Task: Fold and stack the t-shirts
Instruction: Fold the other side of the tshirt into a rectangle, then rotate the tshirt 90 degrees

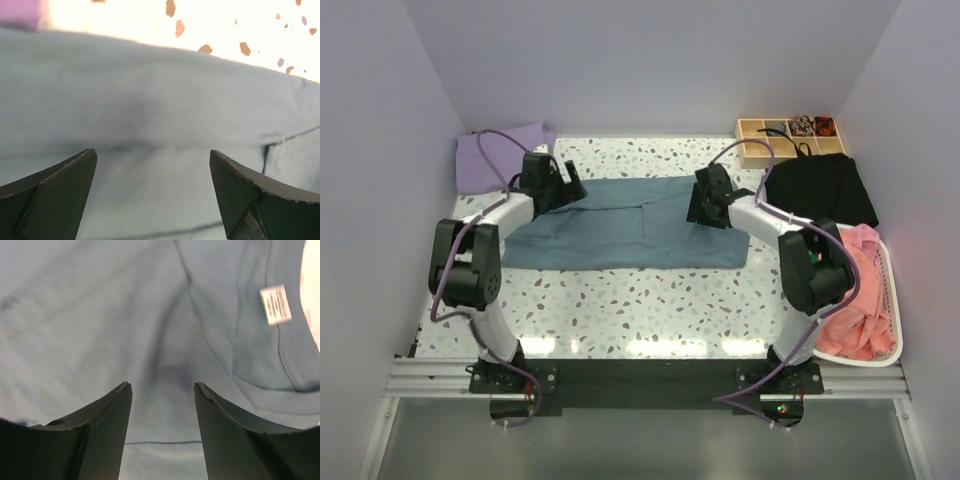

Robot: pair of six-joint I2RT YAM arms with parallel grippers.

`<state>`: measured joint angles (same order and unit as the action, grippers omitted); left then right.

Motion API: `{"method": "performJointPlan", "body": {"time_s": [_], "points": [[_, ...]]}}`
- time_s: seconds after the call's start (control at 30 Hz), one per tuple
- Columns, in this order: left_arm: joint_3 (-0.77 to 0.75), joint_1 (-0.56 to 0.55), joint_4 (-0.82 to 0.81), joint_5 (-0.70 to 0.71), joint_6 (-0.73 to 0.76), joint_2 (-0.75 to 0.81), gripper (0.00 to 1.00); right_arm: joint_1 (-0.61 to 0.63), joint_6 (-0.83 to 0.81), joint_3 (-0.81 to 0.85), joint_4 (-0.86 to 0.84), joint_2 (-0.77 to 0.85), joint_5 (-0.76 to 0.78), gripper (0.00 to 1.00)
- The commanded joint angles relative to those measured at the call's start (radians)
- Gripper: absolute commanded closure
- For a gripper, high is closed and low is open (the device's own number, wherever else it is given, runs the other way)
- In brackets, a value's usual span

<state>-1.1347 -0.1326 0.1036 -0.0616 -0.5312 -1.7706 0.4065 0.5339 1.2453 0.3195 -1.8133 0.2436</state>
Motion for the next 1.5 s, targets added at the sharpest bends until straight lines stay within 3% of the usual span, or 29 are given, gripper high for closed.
{"method": "performJointPlan", "body": {"time_s": [0.0,0.2,0.4,0.53,0.73,0.93,1.0,1.1,1.23,1.33,1.47], "points": [[-0.111,-0.022,-0.152,-0.091,0.007,-0.148,0.0,-0.012,0.026,-0.05,0.013,-0.007,0.034,0.43],[-0.148,-0.041,-0.141,-0.072,0.03,-0.266,0.0,-0.066,0.038,-0.058,0.021,-0.081,-0.013,0.43],[-0.024,-0.076,-0.002,-0.001,-0.013,-0.234,0.0,-0.074,0.034,0.095,0.07,-0.22,-0.053,0.43],[0.226,-0.122,-0.022,-0.058,-0.07,-0.123,0.0,-0.072,0.043,0.238,0.096,-0.336,-0.122,0.44],[0.543,-0.188,-0.079,-0.208,-0.176,0.078,0.0,-0.074,0.023,0.576,0.182,-0.538,-0.194,0.44],[0.722,-0.265,-0.065,-0.365,-0.231,0.261,0.0,-0.074,-0.048,0.934,0.273,-0.784,-0.455,0.45],[0.713,-0.282,-0.001,-0.383,-0.221,0.324,0.0,-0.08,-0.063,0.982,0.224,-0.79,-0.525,0.46],[0.62,-0.282,0.102,-0.338,-0.158,0.414,0.0,-0.104,-0.061,0.86,0.043,-0.678,-0.579,0.45],[0.344,-0.28,0.171,-0.175,-0.04,0.453,0.0,-0.126,-0.106,0.599,-0.135,-0.45,-0.584,0.44],[0.166,-0.279,0.144,-0.074,0.02,0.386,0.0,-0.129,-0.137,0.422,-0.239,-0.264,-0.579,0.44],[-0.063,-0.279,0.056,-0.095,0.097,0.153,0.0,-0.129,-0.118,0.21,-0.309,-0.037,-0.584,0.44]]}}
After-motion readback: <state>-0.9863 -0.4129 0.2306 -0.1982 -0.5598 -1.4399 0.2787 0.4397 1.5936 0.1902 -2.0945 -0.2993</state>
